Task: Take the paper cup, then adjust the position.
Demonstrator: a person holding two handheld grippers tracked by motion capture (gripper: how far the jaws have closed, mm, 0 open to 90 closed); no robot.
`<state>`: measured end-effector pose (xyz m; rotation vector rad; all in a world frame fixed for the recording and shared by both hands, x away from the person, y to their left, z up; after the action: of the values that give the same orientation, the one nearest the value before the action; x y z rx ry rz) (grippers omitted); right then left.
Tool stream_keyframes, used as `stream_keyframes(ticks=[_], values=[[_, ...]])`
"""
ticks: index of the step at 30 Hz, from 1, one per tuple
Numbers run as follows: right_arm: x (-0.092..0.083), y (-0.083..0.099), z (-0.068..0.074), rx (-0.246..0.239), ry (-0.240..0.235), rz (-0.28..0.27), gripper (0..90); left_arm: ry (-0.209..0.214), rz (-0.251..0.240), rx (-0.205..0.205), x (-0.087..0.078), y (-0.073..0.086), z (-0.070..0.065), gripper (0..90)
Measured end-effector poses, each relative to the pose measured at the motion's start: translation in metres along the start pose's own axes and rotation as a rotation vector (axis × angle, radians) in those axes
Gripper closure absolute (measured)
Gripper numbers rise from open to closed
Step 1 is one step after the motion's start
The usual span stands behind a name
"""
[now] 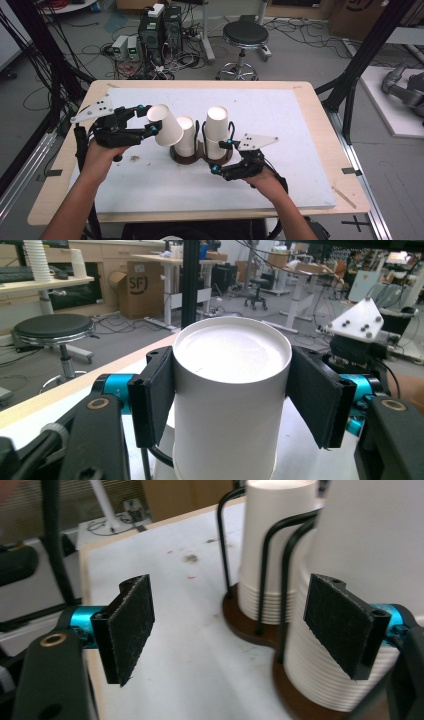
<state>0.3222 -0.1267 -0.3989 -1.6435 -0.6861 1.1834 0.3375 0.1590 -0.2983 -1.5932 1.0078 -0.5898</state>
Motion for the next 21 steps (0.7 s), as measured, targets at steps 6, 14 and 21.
stream_keyframes(ticks=[6,14,21], values=[[-0.01,0.003,-0.009,-0.013,0.015,-0.021,20.7,0.024,0.021,0.007,0.008,0.007,-0.007,36.4],[-0.018,0.001,-0.013,-0.03,0.015,-0.061,20.7,0.058,0.066,0.036,0.017,0.016,-0.023,36.5],[-0.025,-0.001,-0.014,-0.004,-0.022,-0.029,20.6,0.098,0.068,0.035,0.024,0.021,-0.036,36.4]])
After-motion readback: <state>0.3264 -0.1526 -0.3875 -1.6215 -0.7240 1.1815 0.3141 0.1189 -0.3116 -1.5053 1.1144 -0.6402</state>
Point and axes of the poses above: each handheld gripper's, and its own axes: x roughly forward along the jaws, y roughly out of its underside, z roughly to its left, the point moved 5 cm from there along x, roughly forward along the jaws, and after that the axes turned 11 degrees about -x, right-handed, at the moved point
